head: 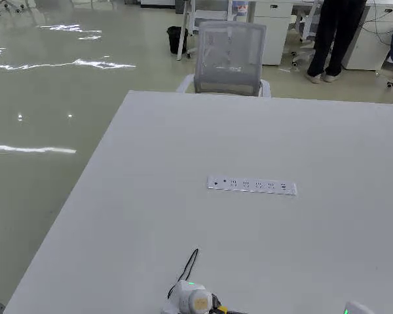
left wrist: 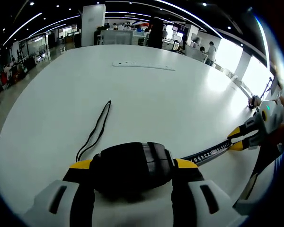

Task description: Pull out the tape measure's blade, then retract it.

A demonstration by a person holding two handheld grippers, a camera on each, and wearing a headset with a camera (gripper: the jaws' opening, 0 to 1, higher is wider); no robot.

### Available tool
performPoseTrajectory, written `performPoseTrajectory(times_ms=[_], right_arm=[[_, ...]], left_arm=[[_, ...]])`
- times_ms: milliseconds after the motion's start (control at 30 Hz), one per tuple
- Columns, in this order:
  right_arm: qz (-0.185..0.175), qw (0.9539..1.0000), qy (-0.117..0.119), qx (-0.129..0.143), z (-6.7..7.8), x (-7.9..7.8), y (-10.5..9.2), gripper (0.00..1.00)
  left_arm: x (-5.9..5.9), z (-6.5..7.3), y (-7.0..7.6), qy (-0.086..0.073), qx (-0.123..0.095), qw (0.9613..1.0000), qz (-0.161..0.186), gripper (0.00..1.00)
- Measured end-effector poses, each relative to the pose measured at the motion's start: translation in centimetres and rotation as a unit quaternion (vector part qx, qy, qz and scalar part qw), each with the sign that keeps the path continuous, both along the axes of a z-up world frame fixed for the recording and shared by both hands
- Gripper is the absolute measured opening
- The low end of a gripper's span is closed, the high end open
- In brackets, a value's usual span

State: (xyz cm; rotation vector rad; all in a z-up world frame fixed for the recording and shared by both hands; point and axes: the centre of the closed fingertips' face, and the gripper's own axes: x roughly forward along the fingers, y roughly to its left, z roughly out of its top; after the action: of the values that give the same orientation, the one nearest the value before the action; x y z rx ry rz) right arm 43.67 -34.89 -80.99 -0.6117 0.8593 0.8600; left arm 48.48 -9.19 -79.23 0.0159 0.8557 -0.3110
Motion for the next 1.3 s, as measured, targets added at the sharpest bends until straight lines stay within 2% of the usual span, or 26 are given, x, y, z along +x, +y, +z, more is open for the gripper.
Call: performPoseTrajectory(times_ms=[600,800,1300], right_arm=[[0.002,1.0000,0.002,-0.001,0.08,-0.01,0.05,0.14],[0.018,0.9998,0.003,-0.010,-0.02,-0.03,0.11,0.14],[0.026,0.9995,0.018,-0.007,-0.03,0.04,0.34,0.14]], left_arm=[[-0.07,0.07,0.01,-0.001,-0.005,0.9999,-0.010,0.61],[-0.06,-0.01,0.00,-0.002,-0.007,0.9999,-0.015,0.61],[-0.04,-0.01,-0.01,0.004,-0.008,0.9997,-0.021,0.61]])
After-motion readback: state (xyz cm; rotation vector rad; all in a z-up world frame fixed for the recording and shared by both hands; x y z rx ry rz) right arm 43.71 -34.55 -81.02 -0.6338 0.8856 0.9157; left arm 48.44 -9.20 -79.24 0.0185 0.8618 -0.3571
